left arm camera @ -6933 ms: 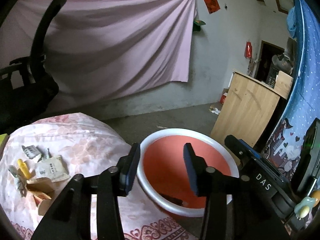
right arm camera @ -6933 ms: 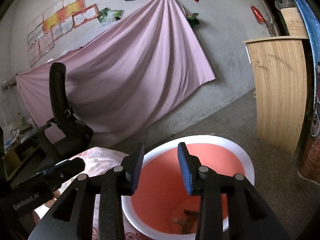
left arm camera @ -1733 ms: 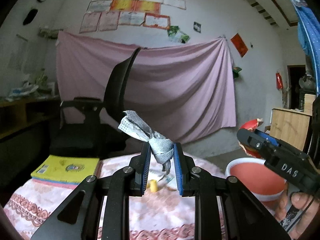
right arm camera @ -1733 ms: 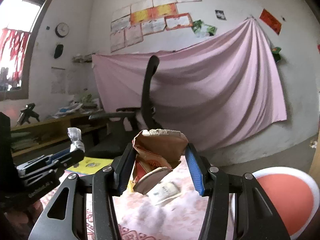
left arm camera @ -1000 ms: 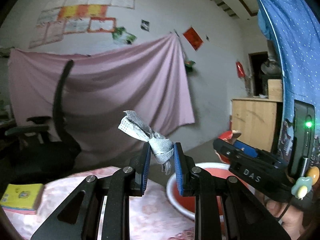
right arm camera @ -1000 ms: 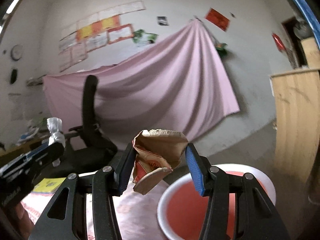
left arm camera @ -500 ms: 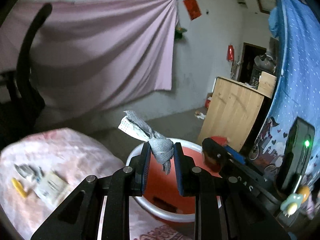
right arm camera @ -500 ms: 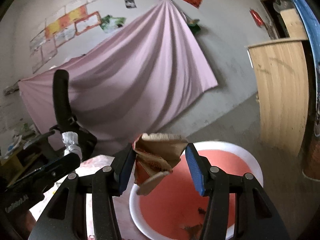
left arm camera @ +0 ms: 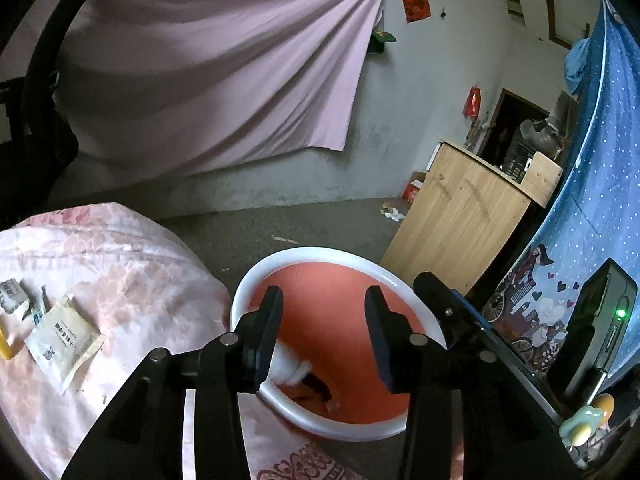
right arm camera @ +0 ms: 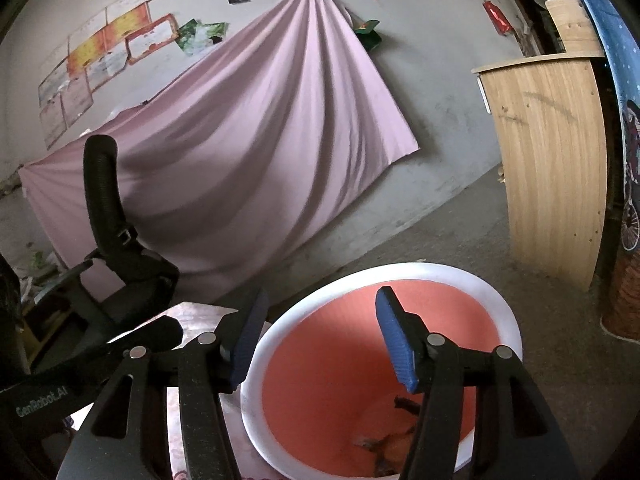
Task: Collect trash
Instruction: 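Carry both items over the red basin and open both tools to drop them, then move both tools back over the remaining trash on the bed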
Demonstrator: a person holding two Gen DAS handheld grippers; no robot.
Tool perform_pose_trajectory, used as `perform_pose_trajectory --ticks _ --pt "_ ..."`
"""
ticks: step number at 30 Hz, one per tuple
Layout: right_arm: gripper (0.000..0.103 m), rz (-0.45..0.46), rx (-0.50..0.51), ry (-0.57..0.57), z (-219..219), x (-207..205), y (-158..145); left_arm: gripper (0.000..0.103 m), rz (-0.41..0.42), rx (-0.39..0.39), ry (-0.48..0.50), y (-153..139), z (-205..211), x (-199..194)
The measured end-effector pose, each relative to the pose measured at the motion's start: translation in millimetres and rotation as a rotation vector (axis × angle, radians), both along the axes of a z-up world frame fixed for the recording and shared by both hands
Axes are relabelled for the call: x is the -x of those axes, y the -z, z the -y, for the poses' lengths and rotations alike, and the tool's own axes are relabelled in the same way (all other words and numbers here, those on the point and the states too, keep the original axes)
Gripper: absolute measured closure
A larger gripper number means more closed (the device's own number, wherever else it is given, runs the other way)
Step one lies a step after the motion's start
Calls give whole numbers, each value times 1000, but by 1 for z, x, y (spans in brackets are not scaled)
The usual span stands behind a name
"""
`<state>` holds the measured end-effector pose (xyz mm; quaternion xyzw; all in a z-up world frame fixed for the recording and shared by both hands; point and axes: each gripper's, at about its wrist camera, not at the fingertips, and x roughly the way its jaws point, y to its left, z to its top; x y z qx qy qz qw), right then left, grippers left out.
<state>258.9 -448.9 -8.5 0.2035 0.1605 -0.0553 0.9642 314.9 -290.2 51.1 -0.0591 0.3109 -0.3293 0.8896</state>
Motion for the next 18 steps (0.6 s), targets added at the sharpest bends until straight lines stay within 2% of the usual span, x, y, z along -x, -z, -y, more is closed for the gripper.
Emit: perform_pose_trajectory --ticks 8,11,15,18 --pt "45 -1 9 9 0 0 2 63 19 15 -53 1 -25 4" --pt "44 10 15 7 -3 1 -2 58 42 19 -83 -1 -38 8" --pt "40 46 27 -1 -11 5 -12 57 89 20 -136 -7 -59 18" --pt "28 84 30 -4 -19 9 -20 54 130 9 -186 -12 -77 27"
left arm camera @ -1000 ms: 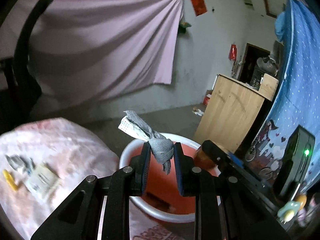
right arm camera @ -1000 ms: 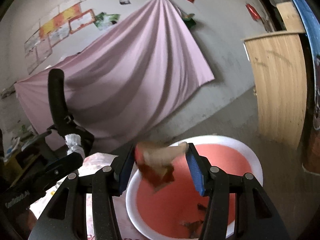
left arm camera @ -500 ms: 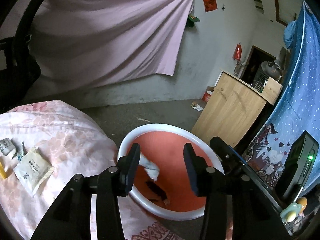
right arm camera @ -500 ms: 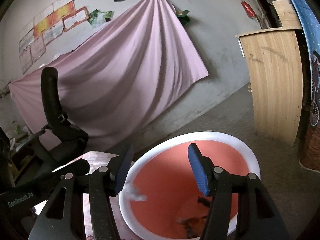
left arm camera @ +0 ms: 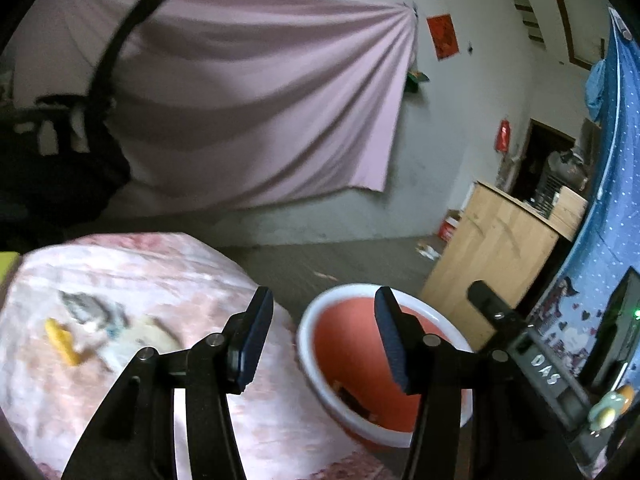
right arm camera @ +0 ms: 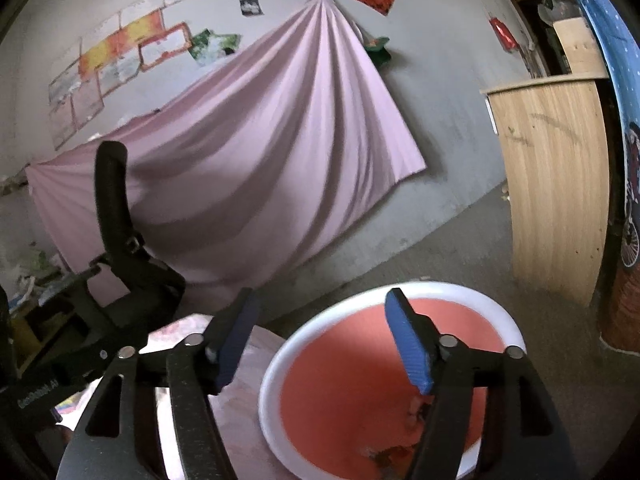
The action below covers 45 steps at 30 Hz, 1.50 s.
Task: Collect trash
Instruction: 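Move both tools back over the remaining trash on the bed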
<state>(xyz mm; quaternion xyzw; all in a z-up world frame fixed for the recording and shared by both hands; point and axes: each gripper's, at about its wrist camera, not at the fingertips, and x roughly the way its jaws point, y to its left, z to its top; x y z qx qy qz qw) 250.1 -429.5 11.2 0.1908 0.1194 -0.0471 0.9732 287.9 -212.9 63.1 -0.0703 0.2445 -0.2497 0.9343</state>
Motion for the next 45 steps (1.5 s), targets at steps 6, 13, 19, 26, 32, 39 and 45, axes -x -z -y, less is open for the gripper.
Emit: perform_pose_trajectory --ticks 6,13,19,26,32,39,45 --pt "19 68 31 -35 -29 3 -15 44 91 -4 -114 -12 -48 22" --pt "0 170 90 -62 -71 10 -26 4 208 21 -237 -19 -111 51" --pt "0 241 179 -112 -106 15 -34 2 282 21 -339 -18 -155 69" --pt "0 317 333 -177 -149 22 -33 2 344 7 -422 -8 -187 85" --pt "0 295 409 -246 -173 15 -23 2 372 -42 -451 0 -202 91" --pt "0 159 489 -320 -196 -12 -8 2 344 -91 -466 14 -214 77" --pt "0 -5 479 -383 -200 -40 7 2 246 -146 -451 32 -211 56"
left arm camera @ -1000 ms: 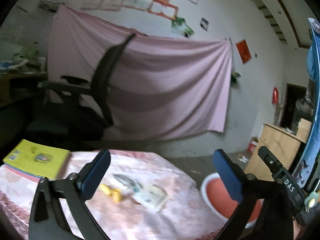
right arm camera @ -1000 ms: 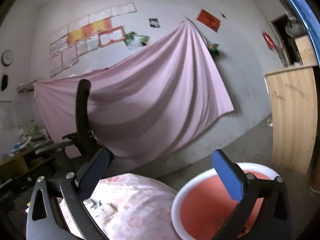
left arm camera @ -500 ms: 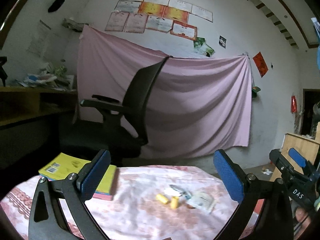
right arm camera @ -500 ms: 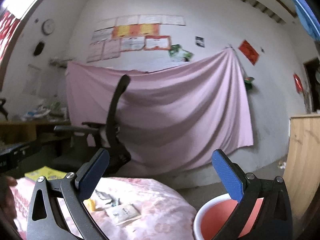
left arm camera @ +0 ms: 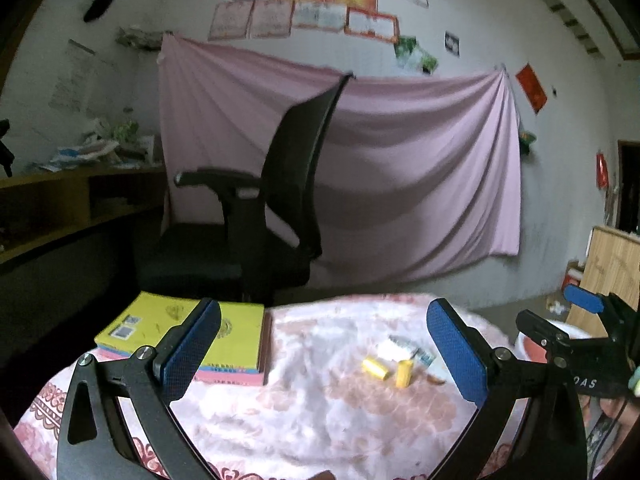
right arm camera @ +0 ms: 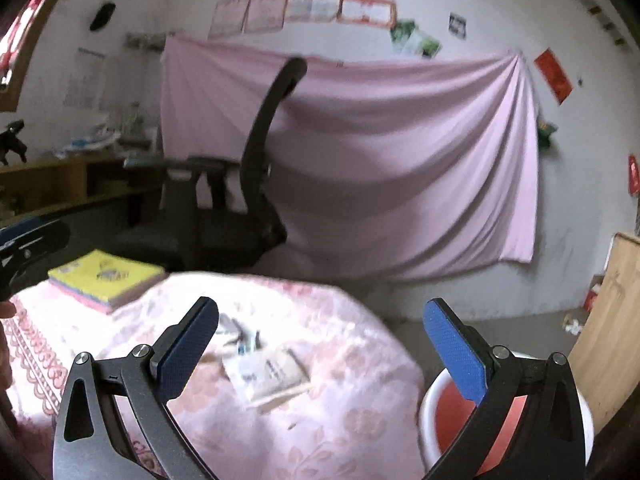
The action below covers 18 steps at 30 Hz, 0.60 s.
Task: Collect trash
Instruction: 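Move both tools back over the remaining trash on the bed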
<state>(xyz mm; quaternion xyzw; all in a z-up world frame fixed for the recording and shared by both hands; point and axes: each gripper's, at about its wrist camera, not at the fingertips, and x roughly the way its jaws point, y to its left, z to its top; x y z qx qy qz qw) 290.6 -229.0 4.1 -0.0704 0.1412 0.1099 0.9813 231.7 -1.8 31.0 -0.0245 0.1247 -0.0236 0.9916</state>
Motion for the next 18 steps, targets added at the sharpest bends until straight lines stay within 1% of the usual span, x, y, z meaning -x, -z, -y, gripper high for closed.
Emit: perform_pose_trajectory --ticks 6,11,13,14,16,18 --pt "0 -191 15 -11 -3 -30 19 3 -145 15 23 16 0 -27" --pt "1 -311 38 -52 -11 -46 30 5 -243 58 63 25 -3 -43" --pt "4 -360 49 -89 -15 -53 35 12 -277 73 83 27 -3 -46" --pt "6 -386 55 -108 -18 -57 37 14 -300 81 93 30 -3 -50" --pt "14 -449 68 -142 -23 -66 45 20 -327 90 107 32 -2 -53" --pt "17 -498 73 -162 -26 -73 51 25 -357 97 122 34 0 -57"
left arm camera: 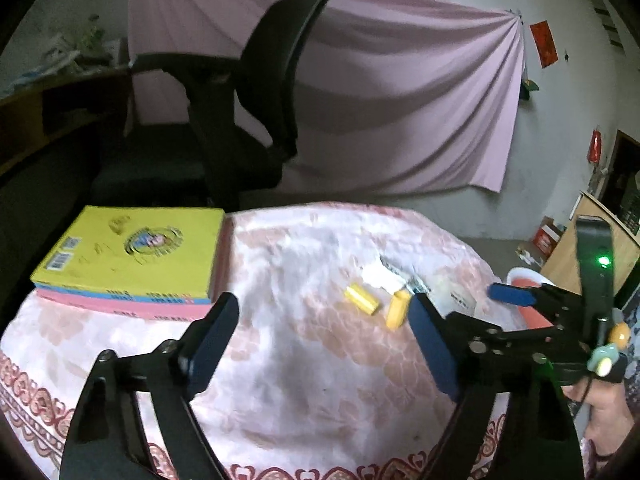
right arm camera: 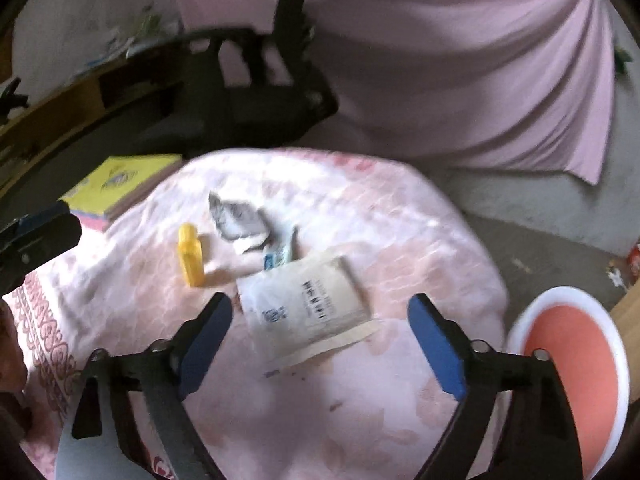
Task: Collect trash
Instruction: 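Move both tools back over the remaining trash on the bed, then grasp the yellow bottle cap with the left tool while the right tool grasps the white packet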
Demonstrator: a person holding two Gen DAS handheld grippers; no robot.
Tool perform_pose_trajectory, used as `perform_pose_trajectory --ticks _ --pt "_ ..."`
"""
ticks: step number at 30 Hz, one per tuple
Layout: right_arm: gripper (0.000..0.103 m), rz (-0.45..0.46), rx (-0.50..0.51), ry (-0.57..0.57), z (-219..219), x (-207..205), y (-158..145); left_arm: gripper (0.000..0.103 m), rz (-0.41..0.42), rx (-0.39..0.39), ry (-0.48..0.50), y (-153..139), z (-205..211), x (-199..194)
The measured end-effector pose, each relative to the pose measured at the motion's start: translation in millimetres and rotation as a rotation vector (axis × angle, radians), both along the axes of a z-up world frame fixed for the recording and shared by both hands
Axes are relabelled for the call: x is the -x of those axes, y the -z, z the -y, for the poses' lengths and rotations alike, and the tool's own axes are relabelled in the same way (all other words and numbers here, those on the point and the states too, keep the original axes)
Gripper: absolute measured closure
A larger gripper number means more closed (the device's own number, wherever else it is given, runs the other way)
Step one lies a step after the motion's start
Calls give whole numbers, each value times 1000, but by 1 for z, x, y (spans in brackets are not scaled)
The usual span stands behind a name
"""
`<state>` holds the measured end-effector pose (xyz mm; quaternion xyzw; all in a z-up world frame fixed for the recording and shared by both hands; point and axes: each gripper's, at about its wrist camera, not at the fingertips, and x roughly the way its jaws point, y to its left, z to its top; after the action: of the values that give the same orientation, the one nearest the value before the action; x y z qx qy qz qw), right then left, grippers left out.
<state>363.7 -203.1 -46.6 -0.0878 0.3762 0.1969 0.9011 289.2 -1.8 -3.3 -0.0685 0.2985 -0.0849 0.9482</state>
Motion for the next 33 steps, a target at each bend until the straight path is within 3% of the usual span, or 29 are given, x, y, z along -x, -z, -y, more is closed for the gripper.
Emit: perform_pose_trajectory --ticks 3,10,17,23,33 --pt "18 -45 7 -11 -3 -6 6 31 -47 16 30 5 5 -6" --pt "36 -46 -4 1 1 -4 4 48 -111 51 105 12 18 -21" --pt "37 -42 -49 34 13 -4 2 60 -159 75 159 19 34 -36" --pt "38 -32 -94 93 26 -7 -2 70 -186 45 175 24 50 -46" --pt "38 -34 -106 119 28 -8 -1 80 -242 48 131 37 53 -65"
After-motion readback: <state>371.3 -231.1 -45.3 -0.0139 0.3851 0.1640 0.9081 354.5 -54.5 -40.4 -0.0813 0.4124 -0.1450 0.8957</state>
